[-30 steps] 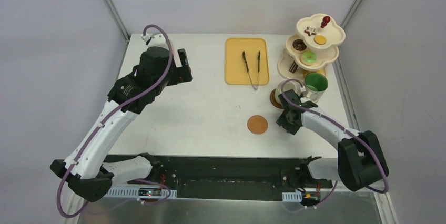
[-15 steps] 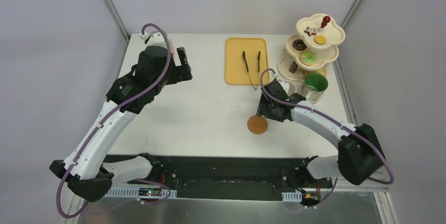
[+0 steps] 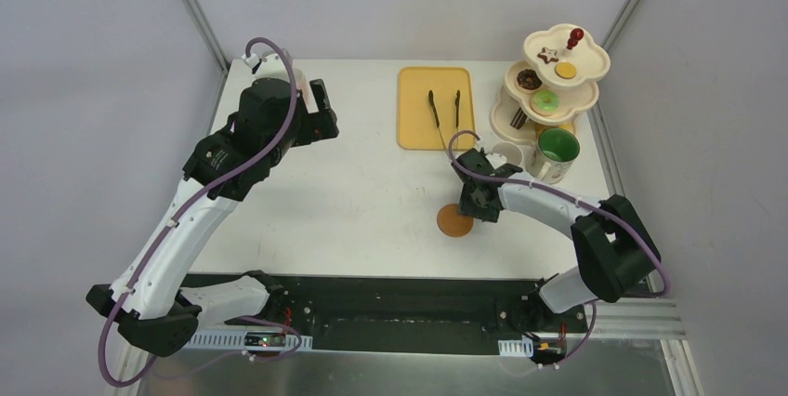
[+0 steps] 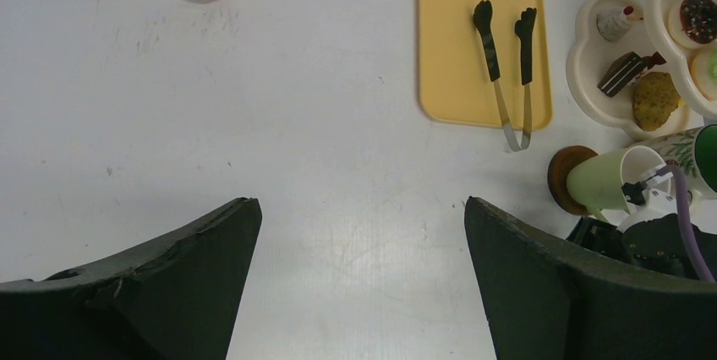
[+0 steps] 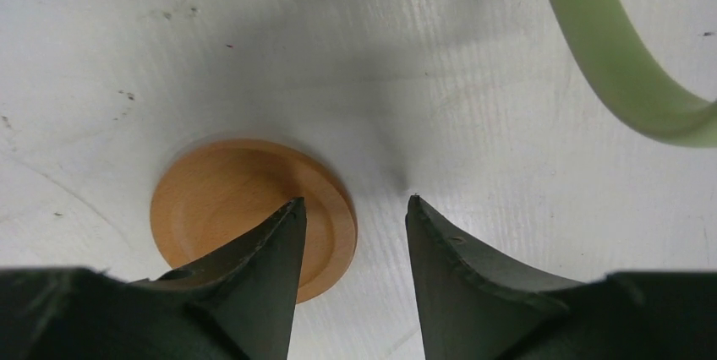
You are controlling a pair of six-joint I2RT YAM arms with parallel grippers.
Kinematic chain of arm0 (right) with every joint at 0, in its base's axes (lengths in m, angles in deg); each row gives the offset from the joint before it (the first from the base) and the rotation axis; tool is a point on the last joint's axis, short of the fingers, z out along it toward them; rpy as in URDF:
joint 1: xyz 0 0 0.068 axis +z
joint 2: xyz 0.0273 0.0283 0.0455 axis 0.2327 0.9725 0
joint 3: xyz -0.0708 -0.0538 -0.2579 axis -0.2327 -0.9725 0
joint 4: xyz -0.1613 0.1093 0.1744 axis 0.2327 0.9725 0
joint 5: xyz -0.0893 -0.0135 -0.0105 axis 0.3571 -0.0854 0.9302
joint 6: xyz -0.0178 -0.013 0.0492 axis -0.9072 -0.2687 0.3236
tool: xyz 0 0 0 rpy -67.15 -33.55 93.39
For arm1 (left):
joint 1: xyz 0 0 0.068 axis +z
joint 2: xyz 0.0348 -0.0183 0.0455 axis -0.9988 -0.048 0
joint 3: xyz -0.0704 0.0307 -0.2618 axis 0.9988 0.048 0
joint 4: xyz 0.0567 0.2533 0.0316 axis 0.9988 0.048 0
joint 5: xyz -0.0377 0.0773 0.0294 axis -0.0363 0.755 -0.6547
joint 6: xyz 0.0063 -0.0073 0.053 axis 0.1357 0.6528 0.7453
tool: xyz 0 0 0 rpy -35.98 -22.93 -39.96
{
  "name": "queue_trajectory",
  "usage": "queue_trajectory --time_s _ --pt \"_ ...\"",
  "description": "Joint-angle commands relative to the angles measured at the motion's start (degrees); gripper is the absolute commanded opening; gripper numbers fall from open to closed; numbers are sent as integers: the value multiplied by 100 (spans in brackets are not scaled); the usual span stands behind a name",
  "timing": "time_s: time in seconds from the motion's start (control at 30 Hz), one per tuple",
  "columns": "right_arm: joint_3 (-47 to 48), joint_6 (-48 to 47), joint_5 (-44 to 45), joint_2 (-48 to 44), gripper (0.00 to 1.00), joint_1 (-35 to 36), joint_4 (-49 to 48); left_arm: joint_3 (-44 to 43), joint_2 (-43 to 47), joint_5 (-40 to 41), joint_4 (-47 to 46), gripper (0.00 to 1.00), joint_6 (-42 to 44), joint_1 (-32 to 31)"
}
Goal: Serve the afternoon tea
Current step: Move the coaster to the center of the board.
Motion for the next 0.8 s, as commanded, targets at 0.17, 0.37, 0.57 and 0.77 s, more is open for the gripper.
queue_trajectory --time_s 0.17,0.37,0.57,0.77 --pt "-233 527 878 -68 43 -23 649 -165 -71 -85 -95 95 62 3" --pt "-520 1274 1061 -287 35 -699 993 -152 -75 -84 -116 95 69 3" --pt "-802 1641 1094 -758 36 -1620 1137 -125 -23 -13 -98 95 107 3" --pt "-963 1869 987 -740 37 -2765 1252 -101 14 51 -80 96 140 3"
